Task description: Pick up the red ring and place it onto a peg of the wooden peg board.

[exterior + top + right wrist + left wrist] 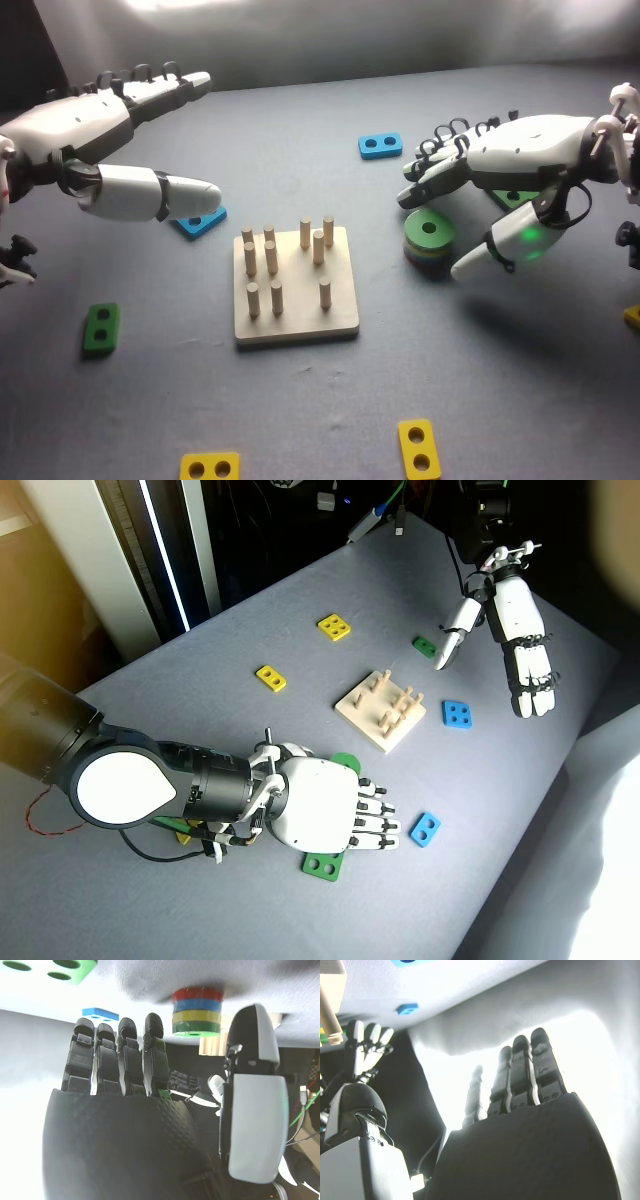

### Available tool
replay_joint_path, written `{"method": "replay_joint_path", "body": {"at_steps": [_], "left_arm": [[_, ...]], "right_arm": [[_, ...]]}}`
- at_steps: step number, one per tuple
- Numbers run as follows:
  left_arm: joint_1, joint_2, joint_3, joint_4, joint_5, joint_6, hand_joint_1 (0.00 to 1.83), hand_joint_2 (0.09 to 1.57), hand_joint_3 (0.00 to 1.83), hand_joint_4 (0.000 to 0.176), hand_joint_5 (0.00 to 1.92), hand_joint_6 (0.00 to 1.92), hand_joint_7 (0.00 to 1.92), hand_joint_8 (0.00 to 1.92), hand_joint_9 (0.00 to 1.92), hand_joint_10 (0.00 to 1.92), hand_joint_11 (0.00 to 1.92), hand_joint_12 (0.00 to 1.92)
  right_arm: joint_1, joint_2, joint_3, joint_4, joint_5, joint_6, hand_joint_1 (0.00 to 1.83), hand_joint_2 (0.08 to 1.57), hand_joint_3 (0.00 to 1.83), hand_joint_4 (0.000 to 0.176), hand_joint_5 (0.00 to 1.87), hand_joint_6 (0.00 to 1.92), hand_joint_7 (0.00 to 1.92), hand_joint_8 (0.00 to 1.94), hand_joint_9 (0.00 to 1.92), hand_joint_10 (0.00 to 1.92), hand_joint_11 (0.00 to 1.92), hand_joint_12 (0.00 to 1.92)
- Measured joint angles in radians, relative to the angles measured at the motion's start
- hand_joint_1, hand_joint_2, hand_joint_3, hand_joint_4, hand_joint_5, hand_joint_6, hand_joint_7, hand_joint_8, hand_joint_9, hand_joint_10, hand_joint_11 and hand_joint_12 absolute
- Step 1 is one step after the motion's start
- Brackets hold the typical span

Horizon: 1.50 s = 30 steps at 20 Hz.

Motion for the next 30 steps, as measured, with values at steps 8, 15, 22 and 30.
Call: {"method": "replay_joint_path", "body": {"at_steps": [8,15,22,30], "left_arm": [[-0.003,0.0,0.0,0.004,-0.003,0.0,0.39,1.01,0.0,0.176,0.0,0.0,0.0,0.0,0.0,0.0,0.0,0.0],[-0.003,0.0,0.0,0.004,-0.004,0.0,0.4,1.02,0.0,0.176,0.0,0.0,0.0,0.0,0.0,0.0,0.0,0.0],[-0.003,0.0,0.0,0.003,-0.004,0.0,0.4,1.02,0.0,0.176,0.0,0.0,0.0,0.0,0.0,0.0,0.0,0.0],[-0.004,0.0,0.0,0.004,-0.003,0.0,0.4,1.03,0.0,0.176,0.0,0.0,0.0,0.0,0.0,0.0,0.0,0.0]], "right_arm": [[0.0,-0.006,0.006,0.004,0.003,0.0,0.77,0.97,0.0,0.002,0.44,0.03,0.2,0.02,0.03,0.01,0.0,0.0],[0.0,-0.006,0.006,0.007,0.004,0.0,0.79,0.98,0.0,0.009,0.44,0.02,0.19,0.01,0.03,0.01,0.0,0.0],[0.0,-0.006,0.006,0.007,0.005,0.0,0.77,0.98,0.0,0.003,0.48,0.03,0.21,0.01,0.05,0.02,0.0,0.0],[0.0,-0.006,0.006,0.007,0.006,0.0,0.79,1.0,0.01,0.039,0.48,0.02,0.18,0.0,0.02,0.0,0.0,0.0]]}}
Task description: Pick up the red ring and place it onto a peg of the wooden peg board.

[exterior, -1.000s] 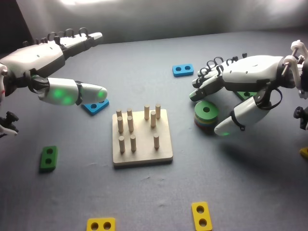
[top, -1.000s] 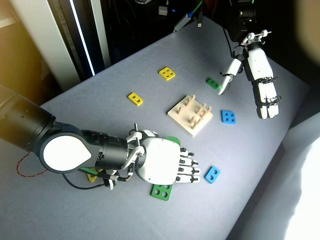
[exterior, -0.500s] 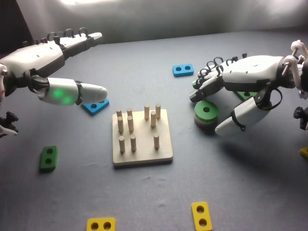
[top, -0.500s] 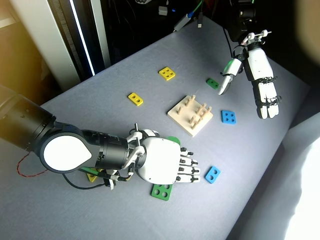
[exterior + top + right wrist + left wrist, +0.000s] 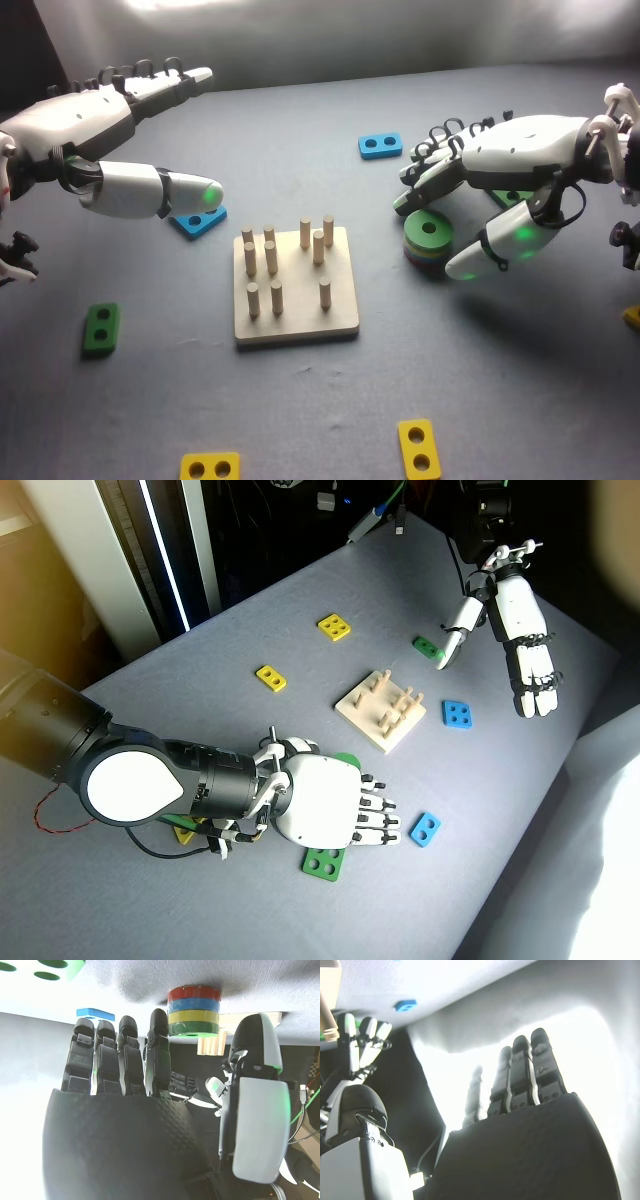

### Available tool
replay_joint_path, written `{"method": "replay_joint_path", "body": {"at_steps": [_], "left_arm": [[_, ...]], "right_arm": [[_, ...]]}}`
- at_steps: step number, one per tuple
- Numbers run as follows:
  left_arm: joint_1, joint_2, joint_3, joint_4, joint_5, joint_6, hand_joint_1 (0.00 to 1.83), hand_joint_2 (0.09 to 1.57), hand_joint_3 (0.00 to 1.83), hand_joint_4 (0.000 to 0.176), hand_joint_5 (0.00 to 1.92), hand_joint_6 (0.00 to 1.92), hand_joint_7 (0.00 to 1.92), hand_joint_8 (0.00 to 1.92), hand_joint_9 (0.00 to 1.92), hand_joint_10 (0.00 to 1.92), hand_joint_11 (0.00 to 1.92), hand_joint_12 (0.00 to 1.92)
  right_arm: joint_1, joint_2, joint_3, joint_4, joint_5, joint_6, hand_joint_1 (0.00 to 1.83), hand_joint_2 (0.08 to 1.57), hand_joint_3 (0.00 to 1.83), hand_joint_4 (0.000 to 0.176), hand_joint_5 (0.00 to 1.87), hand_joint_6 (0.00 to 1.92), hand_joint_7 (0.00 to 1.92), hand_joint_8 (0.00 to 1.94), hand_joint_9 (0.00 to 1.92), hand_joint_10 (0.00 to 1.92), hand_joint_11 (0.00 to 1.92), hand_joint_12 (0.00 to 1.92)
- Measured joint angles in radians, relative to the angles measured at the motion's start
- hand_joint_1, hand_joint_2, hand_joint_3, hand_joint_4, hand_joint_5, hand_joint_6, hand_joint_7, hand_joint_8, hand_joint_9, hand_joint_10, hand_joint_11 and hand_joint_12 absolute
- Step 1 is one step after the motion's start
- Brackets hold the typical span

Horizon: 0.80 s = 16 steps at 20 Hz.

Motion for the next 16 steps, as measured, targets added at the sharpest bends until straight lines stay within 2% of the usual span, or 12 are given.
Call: {"method": "replay_joint_path", "body": {"at_steps": [2,4,5,6,8,11,16], "left_arm": [[-0.001,0.0,0.0,0.0,0.0,0.0,0.4,1.03,0.0,0.176,0.0,0.0,0.0,0.0,0.0,0.0,0.0,0.0],[-0.007,0.001,0.0,0.002,0.008,0.0,0.37,1.02,0.0,0.176,0.0,0.0,0.0,0.0,0.0,0.0,0.0,0.0],[-0.012,0.0,0.0,0.008,0.002,-0.001,0.38,1.01,0.0,0.176,0.0,0.0,0.0,0.0,0.0,0.0,0.0,0.0],[-0.012,0.0,-0.001,0.012,-0.001,-0.001,0.39,1.01,0.0,0.176,0.0,0.0,0.0,0.0,0.0,0.0,0.0,0.0],[-0.012,0.001,0.0,0.002,0.004,0.0,0.4,1.02,0.0,0.176,0.0,0.0,0.0,0.0,0.0,0.0,0.0,0.0],[-0.012,0.001,-0.001,0.005,0.003,0.0,0.4,1.02,0.0,0.176,0.0,0.0,0.0,0.0,0.0,0.0,0.0,0.0],[-0.012,0.001,-0.001,0.004,0.003,0.0,0.4,1.02,0.0,0.176,0.0,0.0,0.0,0.0,0.0,0.0,0.0,0.0]], "right_arm": [[0.0,-0.001,0.0,0.0,0.0,0.0,0.8,1.0,0.0,0.049,0.49,0.02,0.19,0.0,0.02,0.0,0.0,0.0],[0.014,-0.043,0.032,0.005,-0.008,-0.003,0.79,1.0,0.0,0.056,0.5,0.02,0.2,0.01,0.03,0.0,0.0,0.0],[0.016,-0.047,0.032,0.022,0.0,-0.002,0.82,1.01,0.01,0.039,0.51,0.03,0.21,0.01,0.04,0.01,0.0,0.0],[0.02,-0.047,0.03,0.02,0.014,0.0,0.87,1.03,0.01,0.041,0.52,0.03,0.21,0.01,0.05,0.01,0.0,0.0],[0.02,-0.051,0.027,0.02,0.034,0.0,0.96,1.06,0.02,0.0,0.56,0.04,0.24,0.01,0.06,0.01,0.02,0.01],[0.02,-0.051,0.029,0.027,0.032,0.0,0.97,1.08,0.01,0.0,0.64,0.06,0.28,0.02,0.09,0.02,0.0,0.01],[0.019,-0.051,0.031,0.035,0.032,0.0,0.88,1.08,0.01,0.0,0.62,0.05,0.28,0.01,0.08,0.01,0.0,0.0]]}}
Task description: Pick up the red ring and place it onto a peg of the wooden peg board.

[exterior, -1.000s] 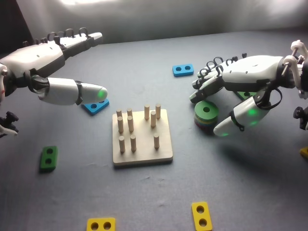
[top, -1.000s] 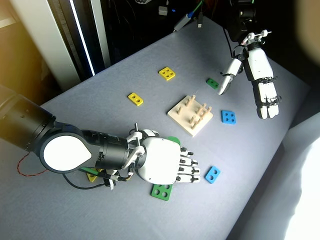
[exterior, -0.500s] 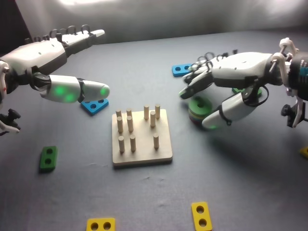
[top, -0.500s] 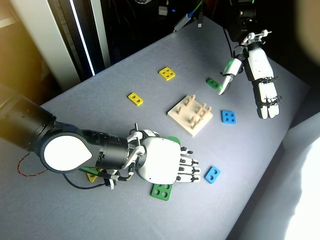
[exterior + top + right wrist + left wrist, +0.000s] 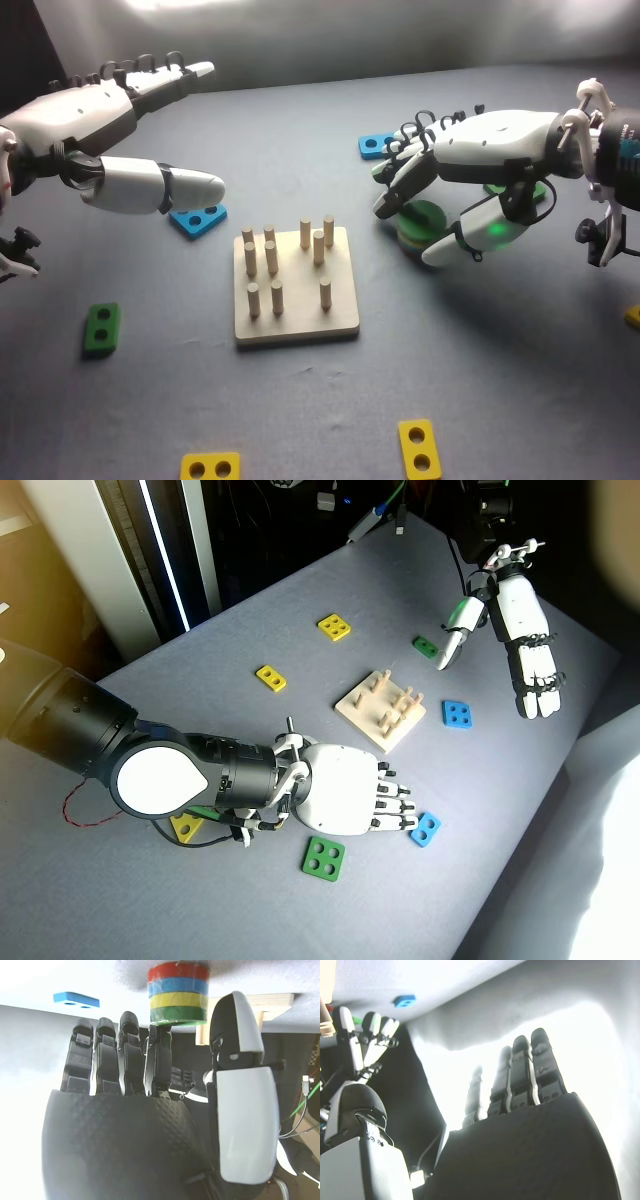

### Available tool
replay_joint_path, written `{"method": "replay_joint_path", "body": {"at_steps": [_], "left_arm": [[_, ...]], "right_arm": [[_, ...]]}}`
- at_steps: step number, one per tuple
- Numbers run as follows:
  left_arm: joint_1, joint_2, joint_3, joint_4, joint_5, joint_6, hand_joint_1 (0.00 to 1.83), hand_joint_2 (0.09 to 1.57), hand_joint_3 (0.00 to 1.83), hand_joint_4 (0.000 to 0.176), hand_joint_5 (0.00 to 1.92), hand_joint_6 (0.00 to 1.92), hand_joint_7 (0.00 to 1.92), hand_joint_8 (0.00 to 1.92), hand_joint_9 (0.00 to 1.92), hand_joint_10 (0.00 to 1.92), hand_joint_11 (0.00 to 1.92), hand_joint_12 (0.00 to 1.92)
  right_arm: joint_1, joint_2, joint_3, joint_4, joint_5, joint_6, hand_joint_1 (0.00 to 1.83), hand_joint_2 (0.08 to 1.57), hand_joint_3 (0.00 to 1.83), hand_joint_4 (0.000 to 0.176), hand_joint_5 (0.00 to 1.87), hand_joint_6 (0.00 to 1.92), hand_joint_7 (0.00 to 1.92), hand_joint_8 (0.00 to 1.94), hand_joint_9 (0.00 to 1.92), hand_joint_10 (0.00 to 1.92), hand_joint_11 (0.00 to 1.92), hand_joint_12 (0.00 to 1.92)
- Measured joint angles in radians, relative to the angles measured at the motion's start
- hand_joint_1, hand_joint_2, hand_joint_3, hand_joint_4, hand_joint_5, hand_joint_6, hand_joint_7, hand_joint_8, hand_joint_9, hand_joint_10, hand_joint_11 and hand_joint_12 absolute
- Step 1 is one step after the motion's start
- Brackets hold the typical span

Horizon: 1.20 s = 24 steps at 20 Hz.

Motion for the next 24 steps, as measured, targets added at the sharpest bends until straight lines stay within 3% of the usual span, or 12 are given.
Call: {"method": "replay_joint_path", "body": {"at_steps": [4,7,8,11,12,13,14,15,16,17,18,24], "left_arm": [[0.0,0.0,0.0,0.0,0.0,0.0,0.38,1.0,0.0,0.176,0.0,0.0,0.0,0.0,0.0,0.0,0.0,0.0],[0.0,0.0,0.0,0.0,0.0,0.0,0.38,1.0,0.0,0.176,0.0,0.0,0.0,0.0,0.0,0.0,0.0,0.0],[0.001,0.0,0.0,0.0,0.0,0.0,0.38,1.0,0.0,0.176,0.0,0.0,0.0,0.0,0.0,0.0,0.0,0.0],[0.005,0.0,0.0,0.0,0.001,0.0,0.37,0.99,0.0,0.176,0.0,0.0,0.0,0.0,0.0,0.0,0.0,0.0],[0.005,0.0,0.0,0.0,0.0,0.0,0.39,1.01,0.0,0.176,0.0,0.0,0.0,0.0,0.0,0.0,0.0,0.0],[0.005,0.0,0.0,0.0,0.0,0.0,0.39,1.01,0.0,0.176,0.0,0.0,0.0,0.0,0.0,0.0,0.0,0.0],[0.005,0.0,0.0,0.001,0.0,0.0,0.4,1.0,0.0,0.176,0.0,0.0,0.0,0.0,0.0,0.0,0.0,0.0],[0.005,0.0,0.0,0.0,0.0,0.0,0.39,1.0,0.0,0.176,0.0,0.0,0.0,0.0,0.0,0.0,0.0,0.0],[0.005,0.0,0.0,0.0,0.0,0.0,0.39,1.0,0.0,0.176,0.0,0.0,0.0,0.0,0.0,0.0,0.0,0.0],[0.005,0.0,0.0,0.0,0.0,0.0,0.38,1.0,0.0,0.176,0.0,0.0,0.0,0.0,0.0,0.0,0.0,0.0],[0.005,0.0,0.0,0.0,0.0,0.0,0.37,1.01,0.0,0.176,0.0,0.0,0.0,0.0,0.0,0.0,0.0,0.0],[0.005,0.0,0.0,0.001,0.0,0.0,0.4,1.02,0.0,0.176,0.0,0.0,0.0,0.0,0.0,0.0,0.0,0.0]], "right_arm": [[-0.001,0.0,0.002,-0.001,0.002,0.0,0.86,1.09,0.01,0.002,0.6,0.04,0.3,0.01,0.1,0.02,0.0,0.0],[-0.001,0.0,0.009,0.0,0.003,0.002,0.86,1.07,0.0,0.031,0.61,0.04,0.3,0.01,0.08,0.01,0.0,0.0],[-0.001,0.0,0.01,-0.001,0.003,0.002,0.86,1.06,0.0,0.025,0.59,0.04,0.3,0.01,0.08,0.0,0.0,0.0],[-0.001,0.005,0.011,-0.014,0.003,0.007,0.84,1.07,0.0,0.033,0.59,0.04,0.29,0.0,0.07,0.0,0.0,0.0],[-0.001,0.006,0.012,-0.016,0.004,0.01,0.81,1.06,0.0,0.056,0.57,0.02,0.27,0.0,0.06,0.0,0.0,0.0],[-0.001,0.006,0.013,-0.018,0.003,0.012,0.81,1.06,0.0,0.056,0.57,0.02,0.27,0.0,0.06,0.0,0.0,0.0],[-0.001,0.007,0.013,-0.023,0.003,0.014,0.85,1.04,0.0,0.036,0.55,0.02,0.26,0.0,0.06,0.0,0.0,0.0],[-0.001,0.008,0.014,-0.032,0.004,0.023,0.87,1.04,0.0,0.029,0.53,0.01,0.25,0.0,0.04,0.0,0.0,0.0],[-0.001,0.008,0.014,-0.044,0.004,0.029,0.86,1.04,0.0,0.036,0.51,0.0,0.24,0.0,0.03,0.0,0.0,0.0],[-0.001,0.009,0.016,-0.057,0.004,0.039,0.89,1.04,0.0,0.009,0.53,0.01,0.26,0.01,0.06,0.02,0.0,0.0],[-0.001,0.011,0.016,-0.066,0.005,0.047,0.9,1.04,0.0,0.0,0.55,0.02,0.29,0.02,0.09,0.03,0.0,0.0],[-0.001,0.019,0.016,-0.09,0.001,0.058,0.92,1.01,0.0,0.0,0.62,0.04,0.29,0.01,0.12,0.03,0.04,0.02]]}}
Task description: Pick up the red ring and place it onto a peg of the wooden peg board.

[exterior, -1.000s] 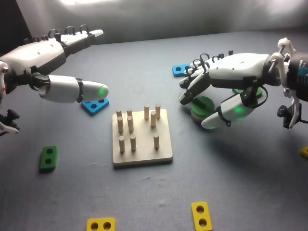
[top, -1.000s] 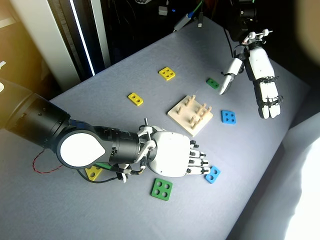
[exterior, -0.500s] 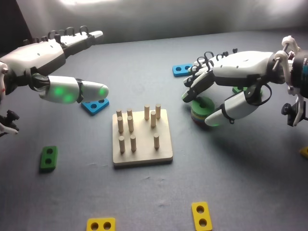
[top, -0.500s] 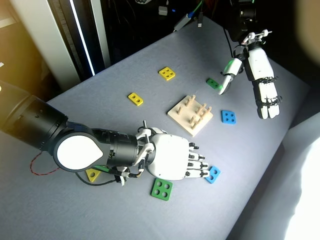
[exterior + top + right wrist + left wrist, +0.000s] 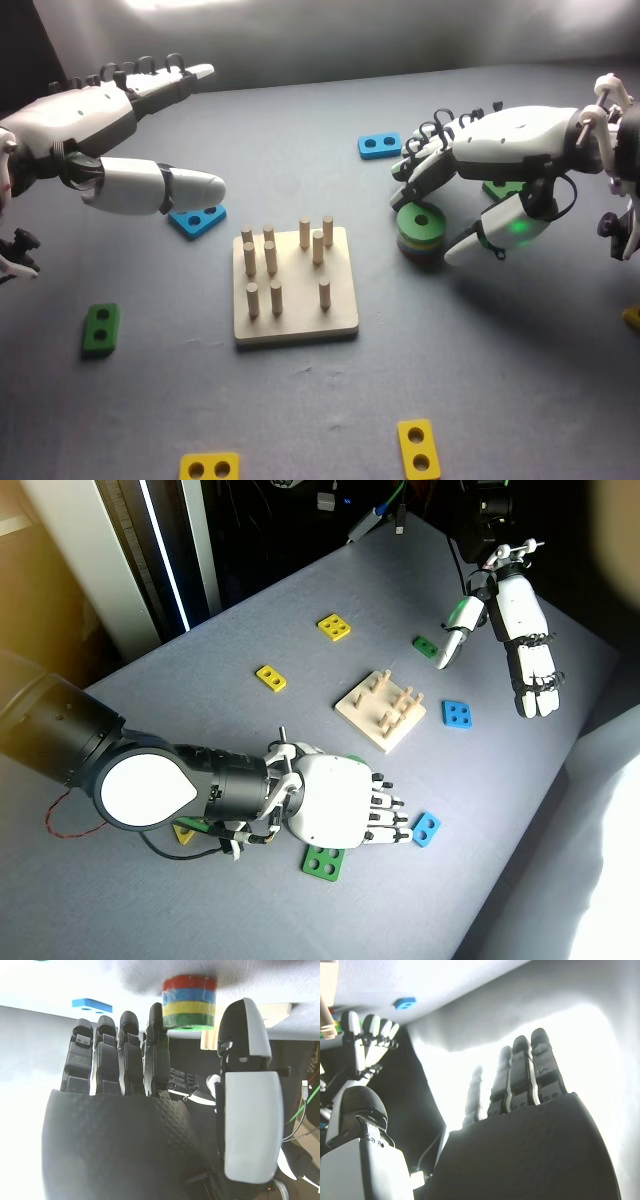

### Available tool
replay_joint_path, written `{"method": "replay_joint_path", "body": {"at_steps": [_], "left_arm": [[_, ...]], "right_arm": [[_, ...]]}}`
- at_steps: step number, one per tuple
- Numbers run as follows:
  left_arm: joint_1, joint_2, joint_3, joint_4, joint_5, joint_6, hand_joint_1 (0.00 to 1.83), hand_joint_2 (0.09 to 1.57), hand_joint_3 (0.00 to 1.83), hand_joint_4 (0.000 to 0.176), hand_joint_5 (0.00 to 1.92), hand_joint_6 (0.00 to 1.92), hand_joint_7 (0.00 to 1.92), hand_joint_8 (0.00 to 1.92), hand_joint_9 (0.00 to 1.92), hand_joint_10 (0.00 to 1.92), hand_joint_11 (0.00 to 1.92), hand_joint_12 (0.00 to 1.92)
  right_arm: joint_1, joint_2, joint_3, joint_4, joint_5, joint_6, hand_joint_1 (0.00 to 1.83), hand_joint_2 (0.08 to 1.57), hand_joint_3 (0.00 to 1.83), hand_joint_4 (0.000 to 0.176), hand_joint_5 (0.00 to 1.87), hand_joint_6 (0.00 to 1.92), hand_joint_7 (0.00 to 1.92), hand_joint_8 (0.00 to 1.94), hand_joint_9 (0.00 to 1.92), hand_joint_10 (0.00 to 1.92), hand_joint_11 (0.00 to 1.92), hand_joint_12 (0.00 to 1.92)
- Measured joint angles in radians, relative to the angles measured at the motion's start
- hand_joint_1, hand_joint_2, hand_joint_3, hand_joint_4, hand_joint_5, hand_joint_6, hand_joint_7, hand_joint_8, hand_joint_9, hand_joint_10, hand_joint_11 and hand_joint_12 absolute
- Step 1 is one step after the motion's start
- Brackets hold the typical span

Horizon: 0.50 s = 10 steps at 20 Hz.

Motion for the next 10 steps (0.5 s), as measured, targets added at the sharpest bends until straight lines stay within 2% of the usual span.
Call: {"method": "replay_joint_path", "body": {"at_steps": [3,6,7,8,10], "left_arm": [[0.0,0.0,0.0,0.0,0.0,0.0,0.38,1.01,0.0,0.176,0.0,0.0,0.0,0.0,0.0,0.0,0.0,0.0],[0.0,0.0,0.0,0.0,0.0,0.0,0.39,1.01,0.0,0.176,0.0,0.0,0.0,0.0,0.0,0.0,0.0,0.0],[0.0,0.0,0.0,0.001,0.0,0.0,0.4,1.01,0.0,0.176,0.0,0.0,0.0,0.0,0.0,0.0,0.0,0.0],[0.0,0.0,0.0,0.0,0.0,0.0,0.39,1.0,0.0,0.176,0.0,0.0,0.0,0.0,0.0,0.0,0.0,0.0],[0.0,0.0,0.0,0.0,0.0,0.0,0.39,1.01,0.0,0.176,0.0,0.0,0.0,0.0,0.0,0.0,0.0,0.0]], "right_arm": [[-0.006,0.0,0.0,-0.013,0.003,0.017,0.95,1.02,0.0,0.0,0.58,0.02,0.27,0.0,0.11,0.02,0.03,0.03],[-0.009,0.0,0.0,-0.014,0.002,0.021,0.86,1.03,0.0,0.0,0.54,0.01,0.25,0.0,0.08,0.01,0.0,0.0],[-0.008,0.0,0.0,-0.014,0.001,0.02,0.85,1.03,0.0,0.009,0.56,0.02,0.26,0.0,0.07,0.0,0.0,0.0],[-0.005,0.0,0.0,-0.017,0.001,0.021,0.87,1.02,0.0,0.0,0.56,0.02,0.27,0.01,0.07,0.0,0.0,0.0],[-0.003,-0.002,0.0,-0.013,0.002,0.021,0.86,1.03,0.0,0.0,0.57,0.02,0.28,0.01,0.1,0.02,0.0,0.0]]}}
